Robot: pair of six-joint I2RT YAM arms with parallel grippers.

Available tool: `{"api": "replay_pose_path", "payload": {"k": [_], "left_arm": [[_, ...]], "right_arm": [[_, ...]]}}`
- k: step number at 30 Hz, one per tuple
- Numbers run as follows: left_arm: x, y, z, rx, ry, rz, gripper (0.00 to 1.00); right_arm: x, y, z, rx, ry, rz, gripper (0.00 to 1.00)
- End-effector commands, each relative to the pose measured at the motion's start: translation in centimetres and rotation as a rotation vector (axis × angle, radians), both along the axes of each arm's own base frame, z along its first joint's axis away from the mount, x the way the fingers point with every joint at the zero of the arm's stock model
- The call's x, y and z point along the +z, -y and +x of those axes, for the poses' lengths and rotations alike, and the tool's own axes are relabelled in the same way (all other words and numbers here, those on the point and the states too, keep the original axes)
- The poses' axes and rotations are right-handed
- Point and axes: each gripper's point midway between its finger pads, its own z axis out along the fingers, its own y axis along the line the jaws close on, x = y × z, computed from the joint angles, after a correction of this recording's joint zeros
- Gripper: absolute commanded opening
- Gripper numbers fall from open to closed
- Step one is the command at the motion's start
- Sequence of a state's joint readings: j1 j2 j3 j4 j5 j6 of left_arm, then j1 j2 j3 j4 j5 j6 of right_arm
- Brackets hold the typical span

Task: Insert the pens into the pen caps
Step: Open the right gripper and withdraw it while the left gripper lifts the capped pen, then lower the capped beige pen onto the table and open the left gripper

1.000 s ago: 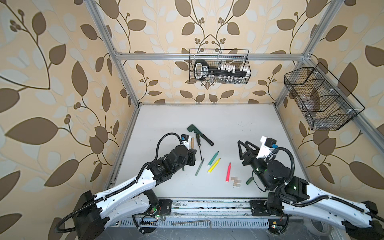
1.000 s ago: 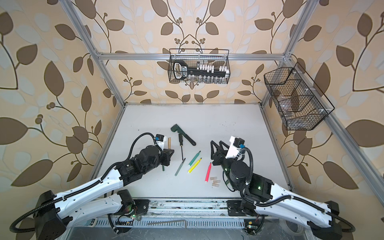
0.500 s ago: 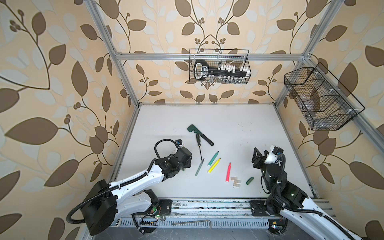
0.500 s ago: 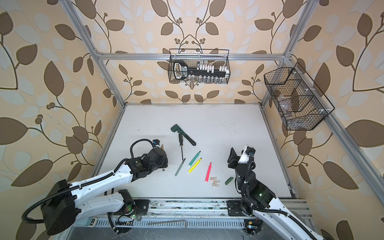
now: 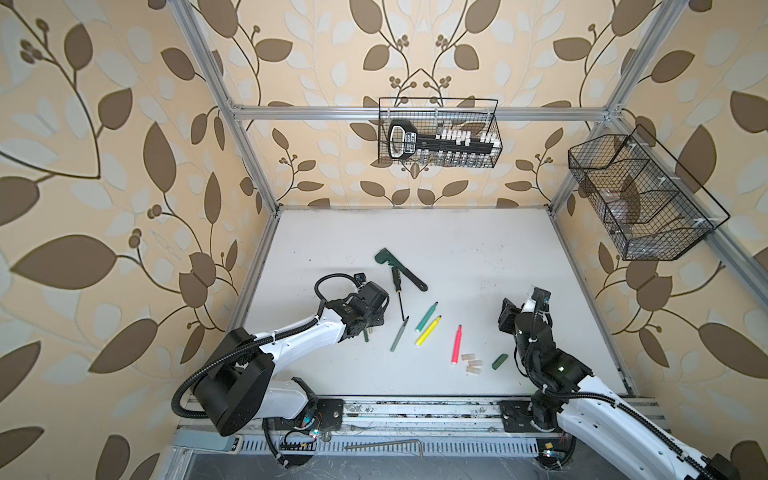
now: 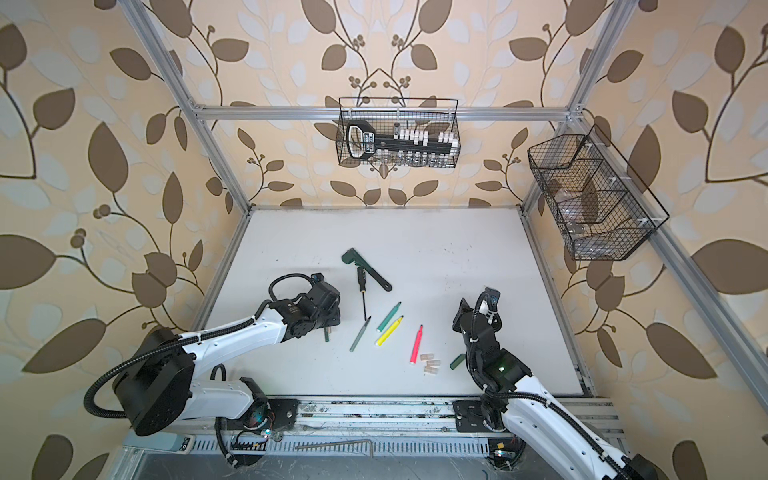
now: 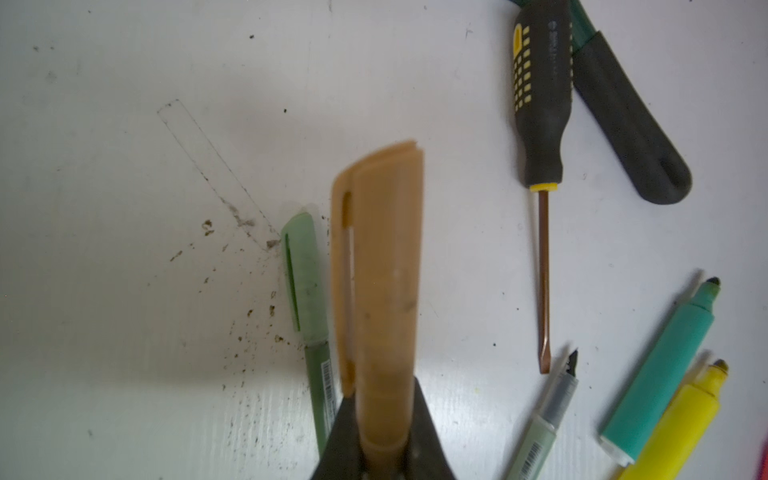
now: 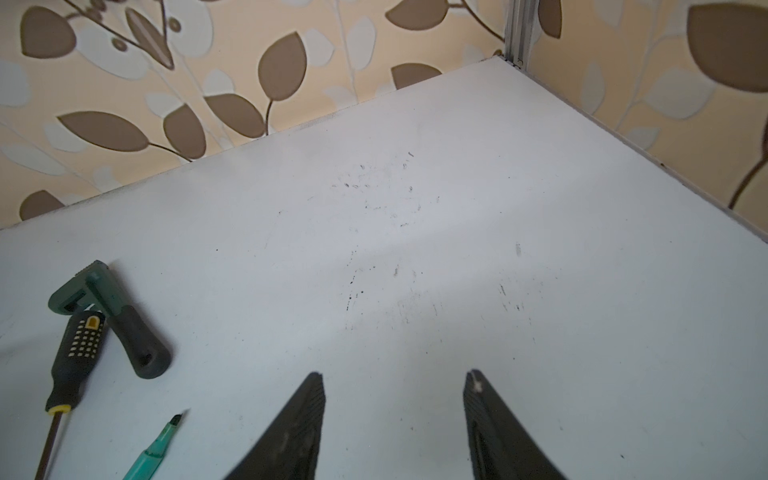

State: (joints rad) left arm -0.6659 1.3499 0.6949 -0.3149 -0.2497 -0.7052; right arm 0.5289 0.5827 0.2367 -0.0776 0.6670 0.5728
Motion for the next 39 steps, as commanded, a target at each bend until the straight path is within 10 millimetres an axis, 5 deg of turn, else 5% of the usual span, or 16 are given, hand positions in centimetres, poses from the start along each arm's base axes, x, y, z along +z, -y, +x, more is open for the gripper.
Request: {"api": "replay_pose_path", "payload": {"k": [1, 11, 15, 19, 23, 27, 32, 39], "left_arm": [[0.5, 1.4, 1.2, -0.021, -0.001, -0.030, 0.00], [-2.8, 1.3, 1.0, -0.008, -0.111, 0.045, 0.01], [-3.0, 0.9, 0.8, 0.006, -0.116, 0.059, 0.20], [-2.9, 0.8, 0.7, 0.008, -0.117, 0.054, 0.25], [-1.8, 0.7, 0.8, 0.003, -0.097, 0.052, 0.31], [1.6, 0.4, 0.5, -0.012, -0.005, 0.060, 0.37], [5.5, 2.9, -1.3, -0.181, 0.120, 0.031, 0.46], [5.3, 6.7, -4.7, -0.396, 0.100, 0.062, 0.46]], "right_arm": [[0.6, 0.0, 0.2, -0.010, 0.045, 0.039, 0.57], [0.4, -0.1, 0.3, -0.001, 0.041, 0.045, 0.58], [0.4, -0.1, 0.3, 0.002, 0.040, 0.048, 0.59], [0.4, -0.1, 0.3, 0.002, 0.039, 0.049, 0.59], [0.4, 0.0, 0.3, 0.000, 0.039, 0.049, 0.59], [0.3, 0.0, 0.3, 0.000, 0.039, 0.051, 0.60], [0.4, 0.1, 0.4, -0.003, 0.040, 0.053, 0.60], [0.3, 0.0, 0.4, -0.001, 0.036, 0.055, 0.60]]}}
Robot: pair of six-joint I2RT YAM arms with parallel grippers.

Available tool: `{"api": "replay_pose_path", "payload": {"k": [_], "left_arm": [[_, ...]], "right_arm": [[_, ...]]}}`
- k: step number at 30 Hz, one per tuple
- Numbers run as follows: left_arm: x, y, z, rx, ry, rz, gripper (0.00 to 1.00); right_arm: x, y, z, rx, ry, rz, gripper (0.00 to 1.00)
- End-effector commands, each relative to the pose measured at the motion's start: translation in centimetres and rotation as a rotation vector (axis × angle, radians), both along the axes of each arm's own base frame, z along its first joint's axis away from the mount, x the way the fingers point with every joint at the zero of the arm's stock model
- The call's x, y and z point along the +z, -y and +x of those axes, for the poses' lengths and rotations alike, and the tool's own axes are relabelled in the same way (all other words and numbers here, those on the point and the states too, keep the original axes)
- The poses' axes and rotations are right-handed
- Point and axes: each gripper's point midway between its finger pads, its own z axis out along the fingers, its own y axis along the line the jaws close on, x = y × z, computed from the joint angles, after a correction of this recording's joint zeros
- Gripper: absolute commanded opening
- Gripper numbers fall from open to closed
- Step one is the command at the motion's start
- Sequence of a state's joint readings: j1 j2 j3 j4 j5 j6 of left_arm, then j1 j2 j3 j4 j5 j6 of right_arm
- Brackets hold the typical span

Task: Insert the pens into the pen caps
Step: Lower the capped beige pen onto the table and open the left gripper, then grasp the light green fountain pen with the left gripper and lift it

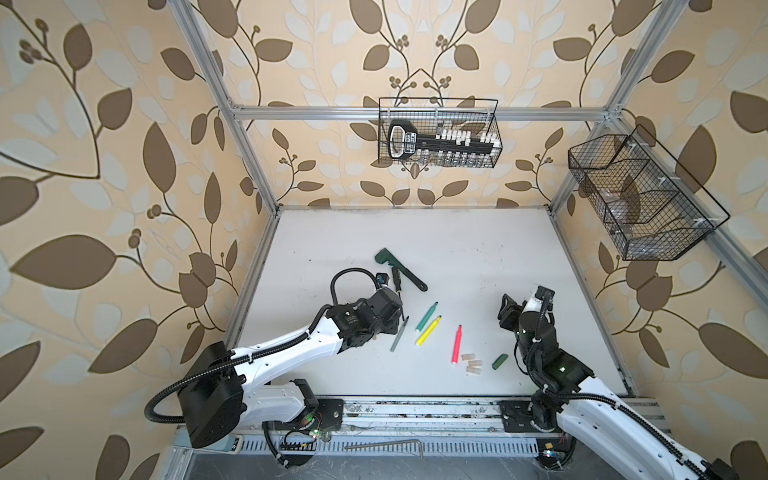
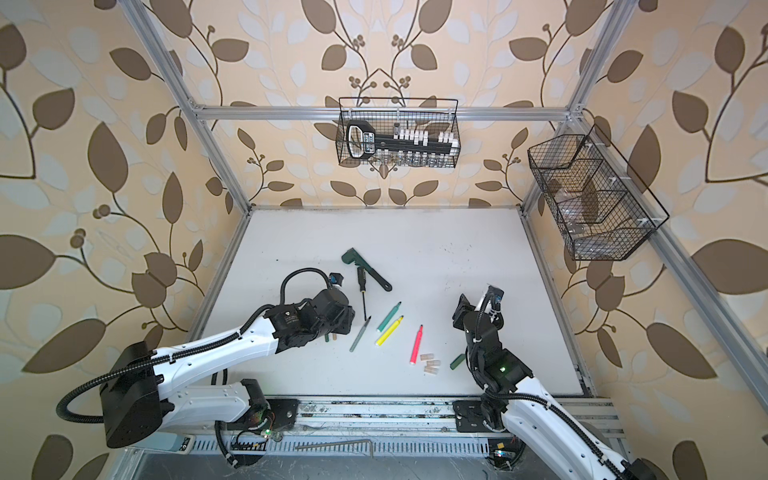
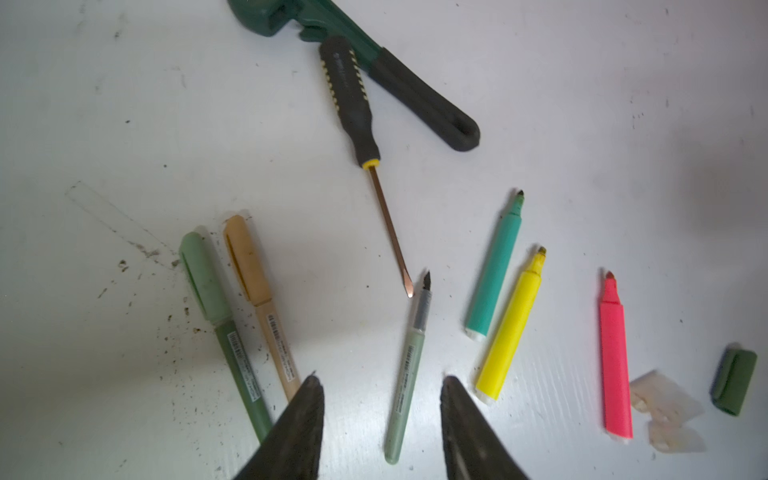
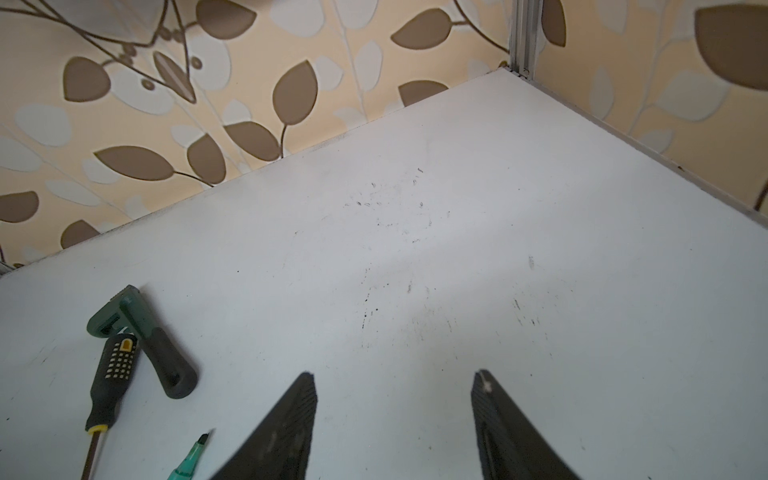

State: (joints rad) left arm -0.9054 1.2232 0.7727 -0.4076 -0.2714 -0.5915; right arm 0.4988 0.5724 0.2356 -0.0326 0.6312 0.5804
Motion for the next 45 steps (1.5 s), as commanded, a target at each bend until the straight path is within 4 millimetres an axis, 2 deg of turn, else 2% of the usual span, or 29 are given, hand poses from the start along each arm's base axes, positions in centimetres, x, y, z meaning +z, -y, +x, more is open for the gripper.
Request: {"api": "replay_pose_path", "payload": {"k": [1, 6, 11, 14, 15, 18, 25, 33, 41, 45], "left_arm": [[-0.6, 0.9, -1.2, -0.094, -0.016, 0.076, 0.46], [-3.1, 2.1, -2.0, -0.156, -0.084, 0.119, 0.44], [-4.5, 2.7, -2.1, -0.179, -0.121, 0.141, 0.44], [-4.7, 3.2, -2.3, -0.205, -0.135, 0.136, 0.45], [-5.7, 3.1, -2.4, -0.207, -0.161, 0.166, 0.45], [-6.6, 3.3, -2.6, -0.220, -0.194, 0.184, 0.44], [-8.7, 2.6, -3.0, -0.208, -0.258, 0.264, 0.33], [-9.5, 2.2, -3.0, -0.193, -0.280, 0.306, 0.20], [-11.2, 2.0, -3.1, -0.182, -0.335, 0.369, 0.17], [-11.4, 2.0, -2.9, -0.166, -0.342, 0.379, 0.07]], "right_arm": [[-0.5, 0.0, 0.0, 0.000, -0.004, 0.009, 0.60], [-0.6, 0.0, 0.0, 0.002, -0.006, 0.010, 0.60], [-0.6, 0.0, 0.0, 0.000, -0.007, 0.009, 0.60], [-0.6, 0.0, 0.0, 0.001, -0.008, 0.008, 0.61], [-0.7, 0.0, 0.0, 0.001, -0.009, 0.009, 0.61], [-0.7, 0.0, 0.0, 0.001, -0.009, 0.008, 0.61], [-0.7, 0.0, 0.1, 0.002, -0.010, 0.009, 0.61], [-0.6, 0.0, 0.1, 0.001, -0.009, 0.010, 0.61], [-0.7, 0.0, 0.1, 0.003, -0.012, 0.010, 0.61], [-0.7, 0.0, 0.1, 0.003, -0.012, 0.012, 0.61]]}}
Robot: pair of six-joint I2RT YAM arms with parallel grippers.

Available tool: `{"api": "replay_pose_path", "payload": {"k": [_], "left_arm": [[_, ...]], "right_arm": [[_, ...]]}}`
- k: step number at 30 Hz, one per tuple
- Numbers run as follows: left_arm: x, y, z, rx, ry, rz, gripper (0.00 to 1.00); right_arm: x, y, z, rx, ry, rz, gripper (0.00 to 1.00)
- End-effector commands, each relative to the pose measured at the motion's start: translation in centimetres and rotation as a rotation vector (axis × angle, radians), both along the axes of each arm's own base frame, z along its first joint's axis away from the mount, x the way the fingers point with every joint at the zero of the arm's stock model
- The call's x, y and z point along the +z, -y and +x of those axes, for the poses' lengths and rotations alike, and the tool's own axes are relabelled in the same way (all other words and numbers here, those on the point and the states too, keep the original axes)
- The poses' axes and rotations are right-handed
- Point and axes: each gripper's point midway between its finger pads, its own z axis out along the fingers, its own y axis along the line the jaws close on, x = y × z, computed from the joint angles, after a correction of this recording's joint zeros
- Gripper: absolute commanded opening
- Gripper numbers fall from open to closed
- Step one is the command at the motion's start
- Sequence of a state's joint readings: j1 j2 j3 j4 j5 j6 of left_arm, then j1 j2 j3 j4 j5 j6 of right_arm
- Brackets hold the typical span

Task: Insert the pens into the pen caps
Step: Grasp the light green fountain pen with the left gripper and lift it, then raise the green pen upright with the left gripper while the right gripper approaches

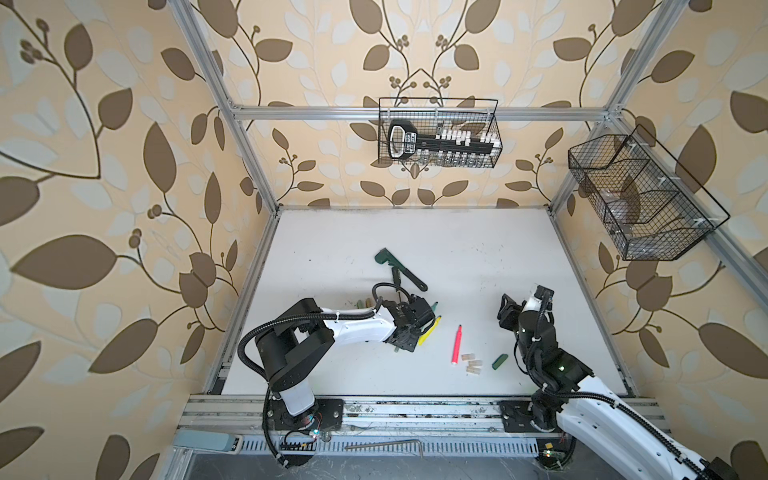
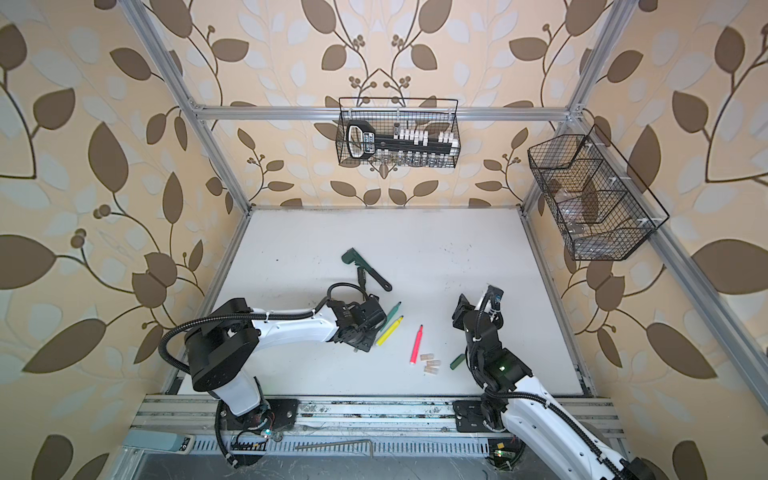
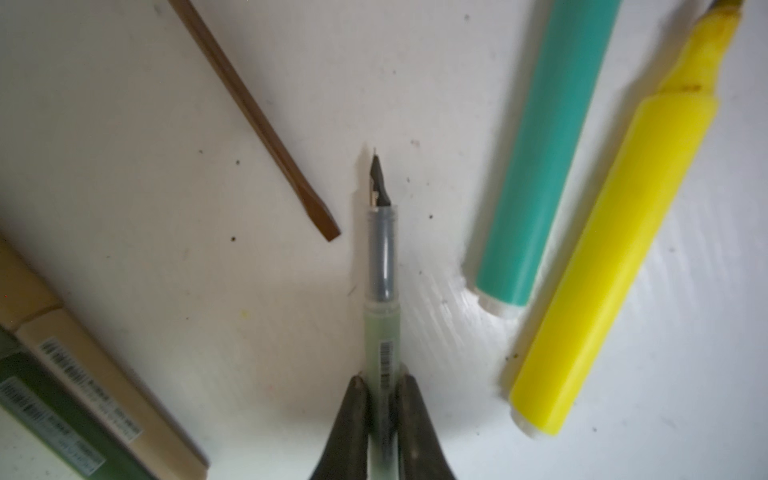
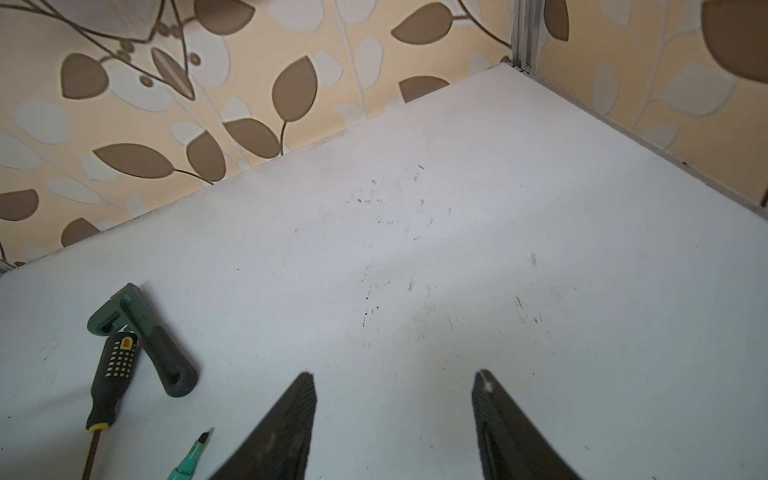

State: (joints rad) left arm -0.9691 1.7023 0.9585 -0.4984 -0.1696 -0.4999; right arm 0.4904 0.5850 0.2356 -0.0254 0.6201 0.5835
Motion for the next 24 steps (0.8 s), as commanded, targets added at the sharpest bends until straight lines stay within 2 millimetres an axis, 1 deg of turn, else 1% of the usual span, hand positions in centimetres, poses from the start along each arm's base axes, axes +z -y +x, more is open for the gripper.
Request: {"api": "replay_pose_path", "payload": {"k": [1, 5, 7, 10, 11, 13, 14, 16, 18, 21, 22, 23, 24], "left_arm": [[-1.5, -1.8, -0.9, 0.021, -0.043, 0.092, 0.06], [-0.5, -1.7, -0.5, 0.035, -0.033, 0.067, 0.00], [0.0, -1.5, -0.4, 0.042, -0.039, 0.036, 0.00], [1.2, -0.2, -0.1, 0.043, -0.060, -0.052, 0.00], [2.0, 0.5, 0.0, 0.038, -0.067, -0.089, 0.00], [4.1, 1.6, 0.8, 0.025, -0.063, -0.156, 0.00], [5.5, 2.2, 1.3, 0.007, -0.057, -0.191, 0.00], [8.7, 2.9, 2.9, -0.009, 0.004, -0.235, 0.00], [12.0, 2.9, 5.0, -0.002, 0.103, -0.279, 0.00], [15.4, 1.8, 7.9, 0.023, 0.305, -0.312, 0.00], [15.7, 1.3, 8.6, 0.022, 0.373, -0.299, 0.00], [16.9, 0.8, 8.8, 0.003, 0.459, -0.326, 0.00], [16.4, 0.1, 8.7, -0.005, 0.523, -0.330, 0.00]], "right_arm": [[-0.5, 0.0, 0.0, 0.002, -0.005, 0.006, 0.61], [-0.5, 0.0, 0.0, 0.004, -0.006, 0.007, 0.61], [-0.5, 0.0, 0.0, 0.002, -0.005, 0.007, 0.61], [-0.5, 0.0, 0.0, 0.006, -0.004, 0.008, 0.61], [-0.6, 0.0, 0.0, 0.005, -0.006, 0.007, 0.61], [-0.6, -0.1, 0.0, 0.009, -0.006, 0.009, 0.61], [-0.6, -0.2, 0.0, 0.012, -0.006, 0.009, 0.61], [-0.6, -0.2, 0.0, 0.016, -0.007, 0.011, 0.61], [-0.6, -0.3, 0.0, 0.018, -0.005, 0.011, 0.61], [-0.6, -0.3, 0.0, 0.019, -0.007, 0.011, 0.62], [-0.6, -0.3, 0.0, 0.020, -0.005, 0.012, 0.62], [-0.5, -0.3, 0.0, 0.021, -0.004, 0.013, 0.63], [-0.5, -0.4, 0.1, 0.024, -0.004, 0.013, 0.64]]}}
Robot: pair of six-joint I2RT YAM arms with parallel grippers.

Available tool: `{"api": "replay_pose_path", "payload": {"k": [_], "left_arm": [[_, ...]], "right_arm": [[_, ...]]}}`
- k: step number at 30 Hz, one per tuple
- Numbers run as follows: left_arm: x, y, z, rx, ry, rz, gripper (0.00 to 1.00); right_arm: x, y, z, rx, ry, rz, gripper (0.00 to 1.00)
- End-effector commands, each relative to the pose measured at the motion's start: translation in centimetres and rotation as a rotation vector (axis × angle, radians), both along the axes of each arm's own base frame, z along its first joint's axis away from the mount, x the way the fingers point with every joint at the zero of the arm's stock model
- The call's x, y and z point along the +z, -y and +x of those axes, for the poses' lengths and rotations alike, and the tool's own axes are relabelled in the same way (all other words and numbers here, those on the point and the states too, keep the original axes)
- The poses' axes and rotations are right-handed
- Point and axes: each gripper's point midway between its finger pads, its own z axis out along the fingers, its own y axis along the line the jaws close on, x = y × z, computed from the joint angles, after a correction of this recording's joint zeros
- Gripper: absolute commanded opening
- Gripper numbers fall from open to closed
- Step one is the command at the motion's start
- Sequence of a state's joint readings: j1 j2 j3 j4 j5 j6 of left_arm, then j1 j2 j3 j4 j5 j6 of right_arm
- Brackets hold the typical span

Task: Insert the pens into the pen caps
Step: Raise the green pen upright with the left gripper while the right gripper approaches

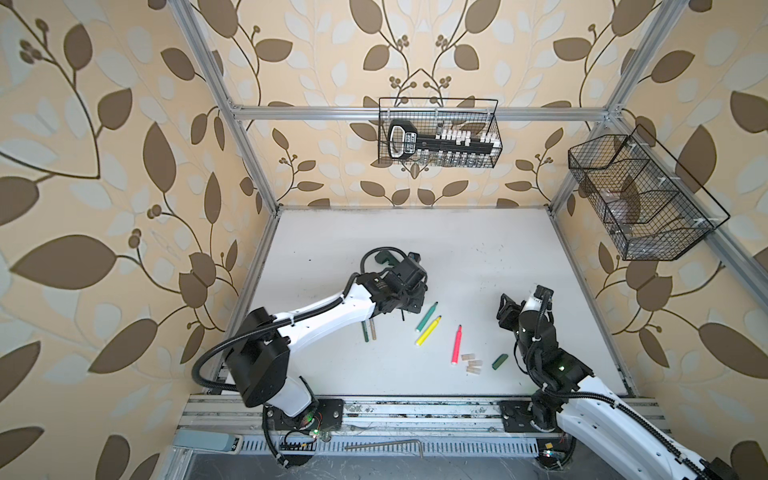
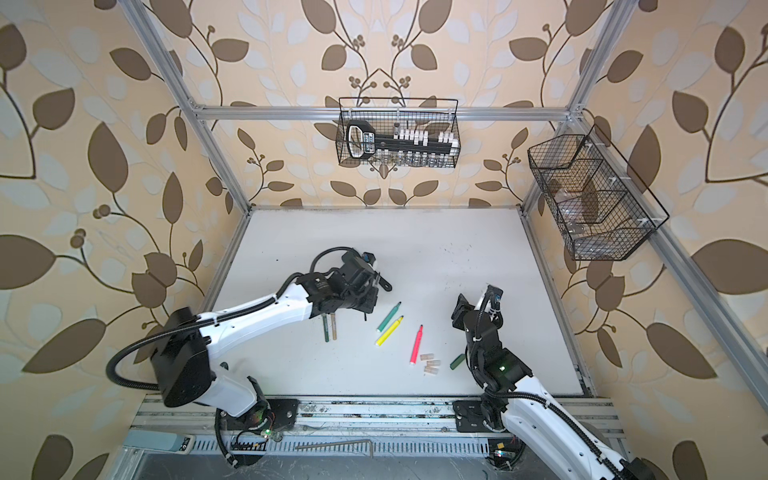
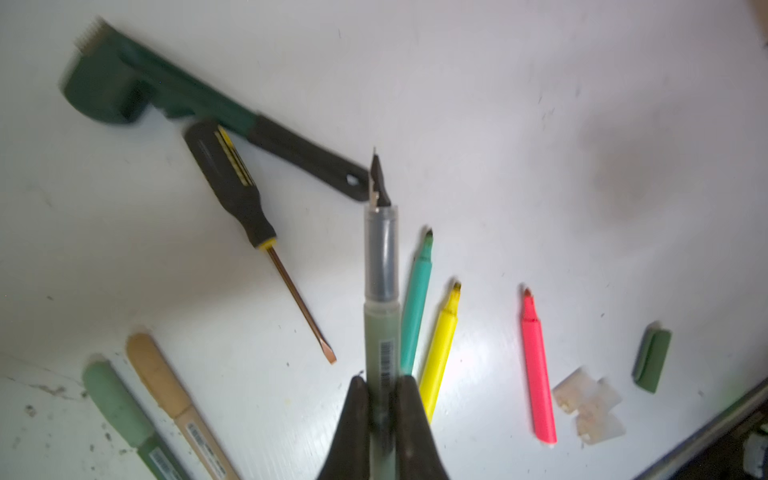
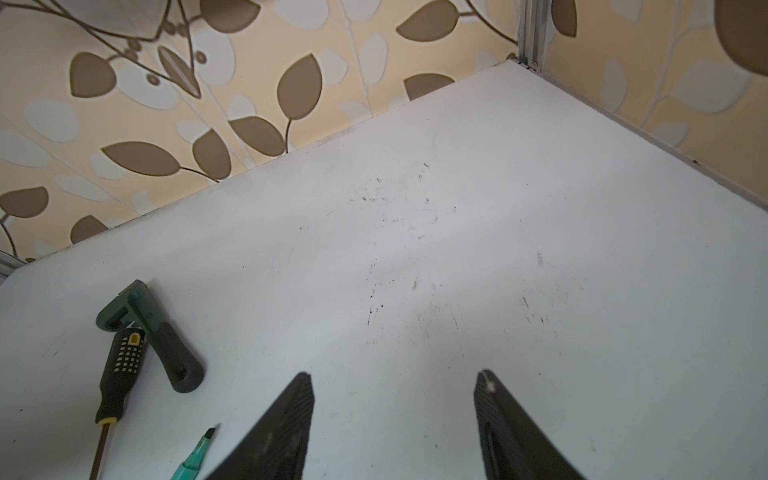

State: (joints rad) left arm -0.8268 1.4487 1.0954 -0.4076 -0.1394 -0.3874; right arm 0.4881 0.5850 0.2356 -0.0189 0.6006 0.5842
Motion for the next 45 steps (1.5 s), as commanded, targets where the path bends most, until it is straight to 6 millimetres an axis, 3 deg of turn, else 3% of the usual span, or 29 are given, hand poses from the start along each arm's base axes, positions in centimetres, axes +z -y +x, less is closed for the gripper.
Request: {"api": "replay_pose_path", "payload": {"k": [1, 3, 5, 10, 14, 17, 24, 32, 40, 45], "left_arm": [[1.9, -2.3, 1.2, 0.022, 0.273, -0.006, 0.00], [2.1, -2.9, 0.3, 0.029, 0.320, -0.089, 0.00], [2.6, -2.2, -1.3, -0.054, 0.324, -0.136, 0.00], [3.7, -1.2, -2.9, -0.145, 0.358, -0.204, 0.00], [3.4, 0.7, -4.0, -0.250, 0.321, -0.252, 0.00], [2.9, 2.2, -4.7, -0.311, 0.281, -0.260, 0.00], [2.8, 4.3, -6.8, -0.442, 0.254, -0.275, 0.00], [1.9, 6.5, -8.6, -0.540, 0.244, -0.257, 0.00], [2.0, 6.8, -9.2, -0.564, 0.252, -0.242, 0.00], [2.0, 6.8, -9.3, -0.572, 0.254, -0.238, 0.00]], "right_arm": [[-0.6, -0.2, 0.0, 0.014, -0.009, 0.001, 0.65], [-0.6, -0.6, 0.2, 0.034, -0.010, 0.005, 0.66], [-0.5, -1.7, 0.5, 0.087, -0.001, 0.035, 0.68], [1.5, -7.6, 0.9, 0.345, 0.070, 0.199, 0.67], [4.2, -12.0, -0.6, 0.534, 0.157, 0.299, 0.73], [5.7, -13.6, -1.9, 0.604, 0.218, 0.356, 0.78], [6.8, -16.2, -3.4, 0.687, 0.249, 0.407, 0.80], [6.0, -16.3, -2.9, 0.650, 0.223, 0.449, 0.73], [5.0, -16.8, -2.7, 0.638, 0.185, 0.500, 0.67], [4.4, -18.2, -2.3, 0.656, 0.142, 0.496, 0.61]]}}
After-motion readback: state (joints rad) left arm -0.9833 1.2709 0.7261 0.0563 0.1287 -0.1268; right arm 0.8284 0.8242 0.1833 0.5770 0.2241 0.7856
